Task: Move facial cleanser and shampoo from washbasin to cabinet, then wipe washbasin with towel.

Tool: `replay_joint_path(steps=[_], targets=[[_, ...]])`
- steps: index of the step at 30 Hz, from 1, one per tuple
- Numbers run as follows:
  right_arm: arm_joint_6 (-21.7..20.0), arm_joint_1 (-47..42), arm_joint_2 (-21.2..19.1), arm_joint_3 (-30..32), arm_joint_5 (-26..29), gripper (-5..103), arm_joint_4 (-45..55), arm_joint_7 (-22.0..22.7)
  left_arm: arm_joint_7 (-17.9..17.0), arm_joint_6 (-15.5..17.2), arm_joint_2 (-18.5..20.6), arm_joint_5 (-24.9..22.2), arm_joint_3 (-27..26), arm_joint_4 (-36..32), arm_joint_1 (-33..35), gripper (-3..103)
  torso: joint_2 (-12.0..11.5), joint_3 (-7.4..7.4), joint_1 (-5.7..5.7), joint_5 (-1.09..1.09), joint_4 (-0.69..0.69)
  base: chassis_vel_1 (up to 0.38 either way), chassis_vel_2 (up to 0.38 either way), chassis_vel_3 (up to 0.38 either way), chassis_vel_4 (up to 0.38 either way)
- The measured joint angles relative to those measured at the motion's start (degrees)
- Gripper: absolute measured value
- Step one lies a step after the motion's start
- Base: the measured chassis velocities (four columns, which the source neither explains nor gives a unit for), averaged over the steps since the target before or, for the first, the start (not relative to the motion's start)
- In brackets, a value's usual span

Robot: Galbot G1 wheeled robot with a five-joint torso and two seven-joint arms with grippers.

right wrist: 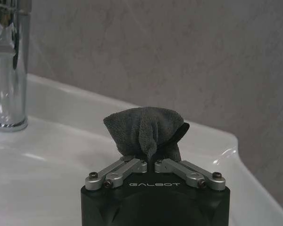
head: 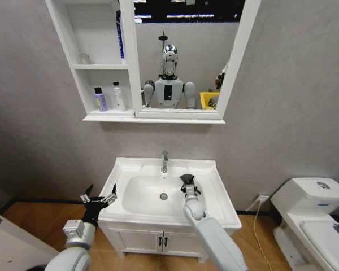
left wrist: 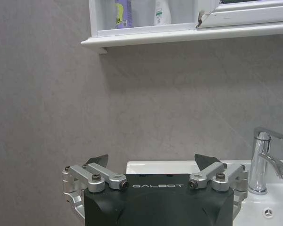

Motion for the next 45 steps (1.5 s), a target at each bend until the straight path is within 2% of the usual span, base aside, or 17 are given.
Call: replay_joint_path(steps=[3, 6, 9, 10, 11, 13, 15, 16, 18, 20, 21, 27, 28, 31, 36, 37, 45], targets=[[1.43, 0.24, -0.76, 3.0, -2.0, 2, 0.88, -1.28, 0.0, 0.0, 0.0, 0.0, -0.01, 0.0, 0.0, 100, 0.0, 0.0, 0.0, 0.0, 0.01, 0.0, 0.0, 0.0, 0.0], [1.99, 0.69, -1.94, 6.15, -0.63, 2, 0.64, -3.17, 0.0, 0.0, 0.0, 0.0, 0.0, 0.0, 0.0, 100, 0.01, 0.0, 0.0, 0.01, -0.01, 0.0, 0.0, 0.0, 0.0], [3.06, 1.95, -4.51, 8.93, 5.52, 2, -1.62, -7.46, 0.0, 0.0, 0.0, 0.0, 0.0, 0.0, 0.0, 100, 0.0, 0.0, 0.0, 0.01, -0.02, 0.0, 0.0, 0.0, 0.0], [3.06, 1.95, -4.51, 8.93, 5.52, 2, -1.62, -7.46, 0.0, 0.0, 0.0, 0.0, 0.0, 0.0, 0.0, 100, 0.0, 0.0, 0.0, 0.01, -0.02, 0.0, 0.0, 0.0, 0.0], [4.7, 2.82, -5.57, 9.38, 7.86, -1, -3.27, -10.53, 0.0, 0.0, 0.0, 0.0, 0.0, 0.0, 0.0, 100, 0.0, 0.0, 0.0, 0.0, -0.02, 0.0, 0.0, 0.0, 0.0], [8.27, 4.23, -5.93, 9.96, 8.01, 7, -6.38, -14.89, 0.0, 0.0, 0.0, 0.0, 0.0, 0.0, 0.0, 100, 0.0, 0.0, 0.0, 0.0, -0.01, 0.0, 0.0, 0.0, 0.0], [9.76, 4.99, -5.62, 10.27, 7.15, 7, -8.18, -16.07, 0.0, 0.0, 0.0, 0.0, 0.0, 0.0, 0.0, 100, 0.0, 0.0, 0.0, 0.0, 0.01, 0.0, 0.0, 0.0, 0.0], [10.77, 5.67, -5.21, 10.41, 6.86, 13, -9.84, -16.79, 0.0, 0.0, 0.0, 0.0, 0.0, 0.0, 0.0, 100, 0.0, 0.0, 0.0, 0.01, 0.01, 0.0, 0.0, 0.0, 0.0], [10.85, 5.91, -4.97, 10.41, 7.0, 19, -10.46, -16.91, 0.0, 0.0, 0.0, 0.0, 0.0, 0.0, 0.0, 100, 0.0, 0.0, 0.0, 0.01, 0.02, 0.0, 0.0, 0.0, 0.0], [8.8, 5.87, -4.46, 10.16, 8.4, 29, -10.52, -15.84, 0.0, 0.0, 0.0, 0.0, 0.0, 0.0, 0.0, 100, 0.0, 0.0, 0.0, -0.01, 0.02, 0.0, 0.0, 0.0, 0.0], [8.8, 5.87, -4.46, 10.16, 8.4, 29, -10.52, -15.84, 0.0, 0.0, 0.0, 0.0, 0.0, 0.0, 0.0, 100, 0.0, 0.0, 0.0, -0.01, 0.02, 0.0, 0.0, 0.0, 0.0], [5.8, 5.25, -3.63, 9.51, 8.69, 56, -9.95, -13.38, 0.0, 0.0, 0.0, 0.0, 0.0, 0.0, 0.0, 100, 0.0, 0.0, -0.01, 0.0, 0.0, 0.0, 0.0, 0.0, 0.0], [5.8, 5.25, -3.63, 9.51, 8.69, 56, -9.95, -13.38, 0.0, 0.0, 0.0, 0.0, 0.0, 0.0, 0.0, 100, 0.0, 0.0, -0.01, 0.0, 0.0, 0.0, 0.0, 0.0, 0.0], [4.35, 4.94, -3.92, 9.46, 8.26, 72, -9.15, -11.36, 0.0, 0.0, 0.0, 0.0, 0.0, 0.0, 0.0, 100, 0.0, 0.0, -0.01, 0.0, 0.0, 0.0, 0.0, 0.0, 0.0], [5.08, 4.07, -4.81, 9.76, 6.29, 83, -7.36, -10.38, 0.0, 0.0, 0.0, 0.0, 0.0, 0.0, 0.0, 100, 0.0, 0.0, -0.01, 0.0, 0.0, 0.0, 0.0, 0.0, 0.0], [5.66, 3.33, -5.46, 10.13, 5.06, 94, -5.9, -10.03, 0.0, 0.0, 0.0, 0.0, 0.0, 0.0, 0.0, 100, 0.0, 0.0, -0.01, -0.01, 0.01, 0.0, 0.0, 0.0, 0.0], [8.29, -5.07, -8.77, 13.93, -0.17, 100, 4.04, -9.99, 0.0, 0.0, 0.0, 0.0, -0.01, 0.0, 0.0, 100, 0.0, 0.0, 0.0, 0.01, -0.01, 0.0, 0.0, 0.0, 0.0]])
